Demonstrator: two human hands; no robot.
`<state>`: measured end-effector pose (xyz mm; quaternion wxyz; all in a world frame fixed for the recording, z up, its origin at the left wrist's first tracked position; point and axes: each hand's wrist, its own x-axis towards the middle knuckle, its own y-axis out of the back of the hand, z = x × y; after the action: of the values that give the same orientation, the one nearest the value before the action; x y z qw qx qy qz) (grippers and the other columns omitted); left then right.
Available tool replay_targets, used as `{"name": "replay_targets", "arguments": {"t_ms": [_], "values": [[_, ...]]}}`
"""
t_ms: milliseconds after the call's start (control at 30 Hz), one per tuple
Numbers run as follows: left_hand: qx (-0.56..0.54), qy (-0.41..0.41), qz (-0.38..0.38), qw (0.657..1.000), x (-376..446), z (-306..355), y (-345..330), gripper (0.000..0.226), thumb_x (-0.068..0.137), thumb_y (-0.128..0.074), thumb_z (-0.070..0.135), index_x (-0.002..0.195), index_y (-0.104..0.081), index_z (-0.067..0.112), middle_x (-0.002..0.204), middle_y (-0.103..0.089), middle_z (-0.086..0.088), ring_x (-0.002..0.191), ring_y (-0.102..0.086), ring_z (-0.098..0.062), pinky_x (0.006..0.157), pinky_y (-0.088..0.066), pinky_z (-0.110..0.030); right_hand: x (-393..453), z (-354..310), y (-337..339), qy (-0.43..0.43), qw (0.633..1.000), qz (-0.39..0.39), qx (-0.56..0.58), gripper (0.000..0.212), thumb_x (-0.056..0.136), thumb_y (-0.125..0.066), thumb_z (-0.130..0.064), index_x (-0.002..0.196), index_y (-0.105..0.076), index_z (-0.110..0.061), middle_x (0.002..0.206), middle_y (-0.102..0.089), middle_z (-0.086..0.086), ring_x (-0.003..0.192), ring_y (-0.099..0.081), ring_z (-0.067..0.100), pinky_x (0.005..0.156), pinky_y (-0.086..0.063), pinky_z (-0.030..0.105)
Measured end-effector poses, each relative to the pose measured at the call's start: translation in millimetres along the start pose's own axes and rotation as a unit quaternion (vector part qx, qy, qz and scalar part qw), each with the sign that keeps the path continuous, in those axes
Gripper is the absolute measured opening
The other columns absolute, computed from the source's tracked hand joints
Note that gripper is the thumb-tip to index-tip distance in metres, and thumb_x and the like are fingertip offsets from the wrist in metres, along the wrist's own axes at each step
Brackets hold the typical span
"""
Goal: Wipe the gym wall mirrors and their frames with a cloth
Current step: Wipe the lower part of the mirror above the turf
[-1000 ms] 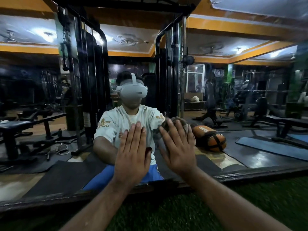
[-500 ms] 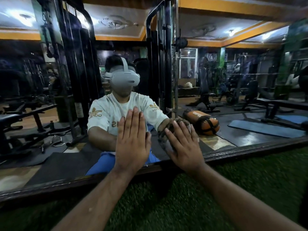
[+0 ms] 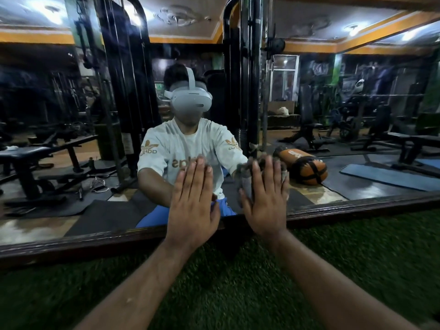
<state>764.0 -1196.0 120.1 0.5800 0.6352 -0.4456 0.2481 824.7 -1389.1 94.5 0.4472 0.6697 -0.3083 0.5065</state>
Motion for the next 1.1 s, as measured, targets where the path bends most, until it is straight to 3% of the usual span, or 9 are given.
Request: {"name": "replay_targets", "arguments": {"t_ms": [100, 233, 333, 467, 567, 767, 800, 967, 1100], "values": [[0.024, 0.04, 0.034, 0.998, 2, -22, 8, 0.081, 0.098, -0.059, 0.033, 0.157, -0.02, -0.006, 0.166, -0.011, -0.026, 0.156, -0.009, -0.036, 0.123, -0.021, -0.057, 23, -24, -7, -0.031, 0.999, 0.039, 0.013, 0.069, 0.106, -0.04, -0.058, 0.163, -0.03, -0.02, 0.171, -0.019, 0.016, 0.16, -0.008, 0.032, 0.128, -0.008, 0.059], [0.018, 0.033, 0.012, 0.999, 2, -34, 11, 0.078, 0.099, -0.052, 0.033, 0.158, -0.018, -0.003, 0.167, -0.008, -0.023, 0.157, -0.005, -0.034, 0.123, -0.02, -0.055, -15, -34, -26, 0.14, 0.99, -0.007, -0.021, 0.071, 0.098, -0.065, -0.051, 0.158, -0.042, -0.022, 0.169, -0.027, 0.014, 0.159, -0.018, 0.032, 0.126, -0.013, 0.061], [0.003, 0.021, 0.015, 1.0, 0, -41, 17, 0.074, 0.099, -0.052, 0.03, 0.159, -0.021, 0.0, 0.168, -0.011, -0.02, 0.157, -0.01, -0.031, 0.122, -0.024, -0.053, -10, -23, -19, 0.205, 0.978, -0.005, -0.027, 0.063, 0.097, -0.067, -0.047, 0.154, -0.05, -0.024, 0.166, -0.034, 0.012, 0.157, -0.027, 0.03, 0.123, -0.023, 0.063], [-0.023, 0.039, 0.06, 0.997, 11, -50, 36, 0.073, 0.095, -0.061, 0.025, 0.157, -0.03, 0.002, 0.165, -0.026, -0.018, 0.151, -0.028, -0.03, 0.121, -0.029, -0.049, 62, -46, -5, 0.083, 0.994, 0.061, -0.023, 0.064, 0.103, -0.058, -0.051, 0.158, -0.044, -0.022, 0.169, -0.028, 0.013, 0.158, -0.021, 0.033, 0.125, -0.017, 0.062], [-0.019, 0.069, 0.093, 0.993, 28, -58, 45, 0.069, 0.099, -0.056, 0.027, 0.156, -0.029, 0.0, 0.165, -0.025, -0.019, 0.153, -0.024, -0.031, 0.123, -0.025, -0.047, 83, -77, -7, 0.028, 0.997, 0.074, 0.004, 0.065, 0.104, -0.051, -0.053, 0.159, -0.042, -0.02, 0.17, -0.025, 0.014, 0.159, -0.017, 0.034, 0.126, -0.011, 0.061], [0.013, 0.054, 0.06, 0.997, 29, -74, 41, 0.066, 0.105, -0.039, 0.033, 0.158, -0.022, -0.001, 0.167, -0.01, -0.022, 0.157, -0.007, -0.032, 0.126, -0.014, -0.05, 63, -51, -6, 0.335, 0.942, 0.008, -0.025, 0.062, 0.099, -0.061, -0.05, 0.152, -0.053, -0.021, 0.164, -0.038, 0.013, 0.154, -0.032, 0.033, 0.121, -0.025, 0.066], [0.023, 0.044, 0.06, 0.997, 28, -76, 42, 0.066, 0.105, -0.039, 0.034, 0.158, -0.021, -0.002, 0.167, -0.01, -0.022, 0.157, -0.007, -0.032, 0.126, -0.013, -0.05, 82, -47, -1, 0.33, 0.943, 0.016, -0.033, 0.063, 0.099, -0.06, -0.052, 0.153, -0.051, -0.02, 0.165, -0.037, 0.014, 0.155, -0.031, 0.034, 0.122, -0.022, 0.065], [0.033, 0.045, 0.102, 0.993, 48, -96, 55, 0.063, 0.106, -0.038, 0.03, 0.157, -0.023, -0.003, 0.166, -0.015, -0.023, 0.156, -0.011, -0.032, 0.125, -0.018, -0.052, 142, -98, 4, 0.07, 0.993, 0.094, -0.004, 0.067, 0.101, -0.053, -0.054, 0.158, -0.044, -0.02, 0.168, -0.029, 0.014, 0.158, -0.02, 0.036, 0.125, -0.013, 0.063], [0.027, 0.06, 0.109, 0.992, 58, -106, 57, 0.063, 0.103, -0.034, 0.024, 0.159, -0.018, -0.001, 0.168, -0.01, -0.021, 0.157, -0.006, -0.031, 0.127, -0.013, -0.05, 121, -105, -5, 0.278, 0.96, 0.033, -0.004, 0.058, 0.103, -0.058, -0.041, 0.156, -0.048, -0.02, 0.167, -0.033, 0.013, 0.157, -0.025, 0.034, 0.124, -0.018, 0.065]]}}
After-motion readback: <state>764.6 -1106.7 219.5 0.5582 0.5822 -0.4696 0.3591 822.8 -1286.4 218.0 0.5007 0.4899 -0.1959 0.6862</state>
